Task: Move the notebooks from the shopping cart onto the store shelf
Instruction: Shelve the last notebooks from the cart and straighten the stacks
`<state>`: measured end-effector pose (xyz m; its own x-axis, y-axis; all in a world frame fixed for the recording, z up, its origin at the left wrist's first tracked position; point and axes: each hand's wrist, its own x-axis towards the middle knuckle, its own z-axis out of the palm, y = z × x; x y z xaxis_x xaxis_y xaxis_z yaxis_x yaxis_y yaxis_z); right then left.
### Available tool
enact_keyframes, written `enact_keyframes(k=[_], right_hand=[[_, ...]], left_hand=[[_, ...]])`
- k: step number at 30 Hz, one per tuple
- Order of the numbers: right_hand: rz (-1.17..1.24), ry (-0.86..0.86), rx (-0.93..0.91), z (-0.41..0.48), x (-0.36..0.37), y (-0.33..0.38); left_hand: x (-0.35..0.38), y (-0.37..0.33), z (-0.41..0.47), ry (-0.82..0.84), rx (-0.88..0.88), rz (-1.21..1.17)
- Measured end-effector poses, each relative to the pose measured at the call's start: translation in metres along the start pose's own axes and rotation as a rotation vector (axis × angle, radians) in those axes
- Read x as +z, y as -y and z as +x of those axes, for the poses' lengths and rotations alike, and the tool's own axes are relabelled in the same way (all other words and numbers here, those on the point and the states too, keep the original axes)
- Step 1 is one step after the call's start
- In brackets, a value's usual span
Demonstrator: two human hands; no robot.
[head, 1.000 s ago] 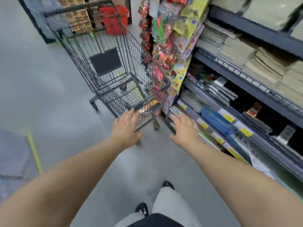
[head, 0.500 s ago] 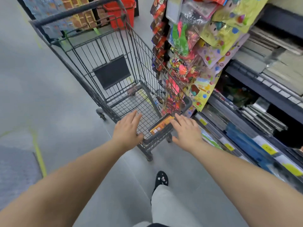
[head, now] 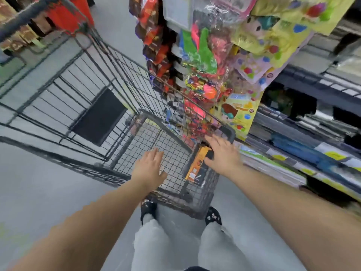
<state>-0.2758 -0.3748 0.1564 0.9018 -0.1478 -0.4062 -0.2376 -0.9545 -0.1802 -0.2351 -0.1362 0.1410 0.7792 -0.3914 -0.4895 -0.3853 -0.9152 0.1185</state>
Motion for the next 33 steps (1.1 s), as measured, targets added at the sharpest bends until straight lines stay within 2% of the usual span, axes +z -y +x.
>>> enact_keyframes(k=[6,12,19,24,28,33], right_hand=[[0.258,0.073,0.325,0.008,0.049,0.045],[0.400,0.123,0.483,0.009,0.099,0.083],[0.585,0.061,0.709,0.026,0.139,0.076],[0.777,0.008,0.815,0.053,0.159,0.066],[0.915,-0.055,0.929,0.068,0.171,0.053],[0.900,-0.039,0.934,0.073,0.178,0.048]], left_hand=[[0.003,0.061,0.052,0.195,0.166,0.125],[0.033,0.082,0.101,0.333,0.224,0.243],[0.093,0.026,0.157,0.577,0.140,-0.006],[0.136,-0.024,0.185,0.542,0.099,-0.153],[0.157,-0.045,0.202,0.535,0.096,-0.121],[0.168,-0.044,0.219,0.495,0.133,-0.178]])
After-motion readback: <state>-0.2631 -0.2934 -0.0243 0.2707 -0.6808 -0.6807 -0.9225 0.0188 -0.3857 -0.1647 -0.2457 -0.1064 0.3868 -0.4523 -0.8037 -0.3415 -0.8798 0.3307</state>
